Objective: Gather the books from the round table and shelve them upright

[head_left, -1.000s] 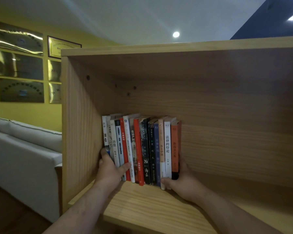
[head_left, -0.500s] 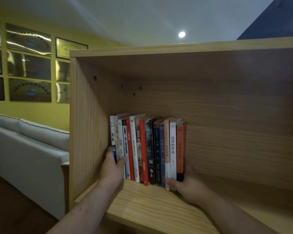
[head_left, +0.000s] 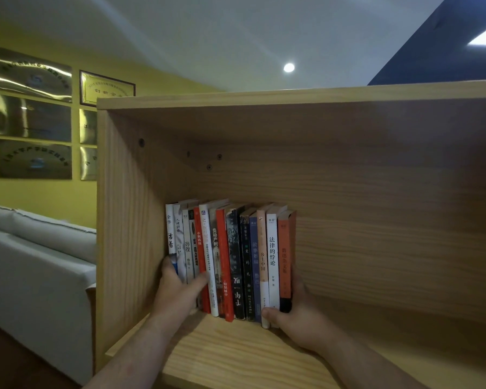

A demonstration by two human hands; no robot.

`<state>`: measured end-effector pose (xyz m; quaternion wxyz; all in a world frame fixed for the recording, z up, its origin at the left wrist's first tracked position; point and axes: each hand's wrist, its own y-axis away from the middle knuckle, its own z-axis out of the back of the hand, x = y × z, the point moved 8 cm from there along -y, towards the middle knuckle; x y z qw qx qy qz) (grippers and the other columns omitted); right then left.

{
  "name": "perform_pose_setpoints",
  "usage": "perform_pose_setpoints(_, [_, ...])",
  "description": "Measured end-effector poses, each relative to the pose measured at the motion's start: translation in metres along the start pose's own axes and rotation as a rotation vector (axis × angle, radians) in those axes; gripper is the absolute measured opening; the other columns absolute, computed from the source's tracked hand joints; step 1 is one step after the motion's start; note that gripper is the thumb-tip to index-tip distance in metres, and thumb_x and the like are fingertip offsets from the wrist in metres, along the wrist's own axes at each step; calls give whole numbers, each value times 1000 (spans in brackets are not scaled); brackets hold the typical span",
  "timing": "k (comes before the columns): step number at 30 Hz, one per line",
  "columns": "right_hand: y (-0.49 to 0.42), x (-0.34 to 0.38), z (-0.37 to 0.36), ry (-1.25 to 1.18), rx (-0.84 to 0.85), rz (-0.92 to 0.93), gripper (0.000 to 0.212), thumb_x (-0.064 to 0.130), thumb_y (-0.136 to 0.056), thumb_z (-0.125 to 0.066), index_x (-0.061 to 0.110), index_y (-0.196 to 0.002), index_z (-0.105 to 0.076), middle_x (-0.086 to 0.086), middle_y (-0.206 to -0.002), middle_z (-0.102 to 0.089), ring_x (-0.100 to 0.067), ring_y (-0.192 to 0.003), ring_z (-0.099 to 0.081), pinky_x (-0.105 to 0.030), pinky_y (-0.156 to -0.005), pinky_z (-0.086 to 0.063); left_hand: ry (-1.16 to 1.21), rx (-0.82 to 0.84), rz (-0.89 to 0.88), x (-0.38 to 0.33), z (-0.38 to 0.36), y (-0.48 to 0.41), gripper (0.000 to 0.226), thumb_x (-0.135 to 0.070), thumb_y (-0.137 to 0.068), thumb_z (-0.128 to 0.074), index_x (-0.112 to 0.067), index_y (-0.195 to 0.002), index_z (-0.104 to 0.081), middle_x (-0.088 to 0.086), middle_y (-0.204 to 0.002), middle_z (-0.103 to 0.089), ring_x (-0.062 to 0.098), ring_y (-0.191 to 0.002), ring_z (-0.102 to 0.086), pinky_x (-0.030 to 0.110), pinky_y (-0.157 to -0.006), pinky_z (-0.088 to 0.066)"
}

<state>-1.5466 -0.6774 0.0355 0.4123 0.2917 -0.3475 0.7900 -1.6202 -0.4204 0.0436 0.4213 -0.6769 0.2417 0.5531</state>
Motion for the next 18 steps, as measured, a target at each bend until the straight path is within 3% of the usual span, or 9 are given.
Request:
perform_pose_setpoints(5, [-3,-4,0,27,-12,-7,139,58,-48,-87,50,-153,3,19,-141,-52,-3,-120,-58,-35,-104,-52,-80,5,8,5,-3,-8,89,-8,-67,-89,-33,-130,-32,-8,-117,-62,14,-107,-63,34,-84,-57])
perform_pose_setpoints(9, [-7,-12,-3,51,-10,-28,143,61,-45,-88,43,-155,2,16,-144,-50,-4,-122,-57,-36,-104,-52,-112,-14,-4,9,-2,-10,89,-9,-66,-90,-32,-131,-33,-4,-120,-63,16,-109,-64,40,-90,-58])
perform_pose_setpoints(12, [-3,-7,0,59,-9,-44,143,61,-47,-87,42,-156,4,15,-149,-43,-7,-127,-53,-37,-108,-48,-154,-10,18,3,0,-3,91,-24,-64,-91,-35,-131,-30,0,-127,-61,19,-113,-63,47,-94,-57])
perform_pose_setpoints(15, [4,0,3,49,-22,-43,130,50,-58,-87,43,-156,-2,18,-139,-45,-6,-122,-53,-29,-105,-47,-473,-31,19,-4,4,14,104,-62,-59,-80,-29,-140,-25,4,-134,-52,23,-121,-56,49,-100,-53])
perform_pose_setpoints(18, [20,20,15,52,-83,20,86,41,-83,-75,41,-150,-21,20,-130,-47,-5,-118,-54,-24,-96,-45,-925,-56,-163,-29,0,57,73,-63,-80,-64,-25,-137,-40,0,-127,-44,17,-118,-47,37,-101,-50])
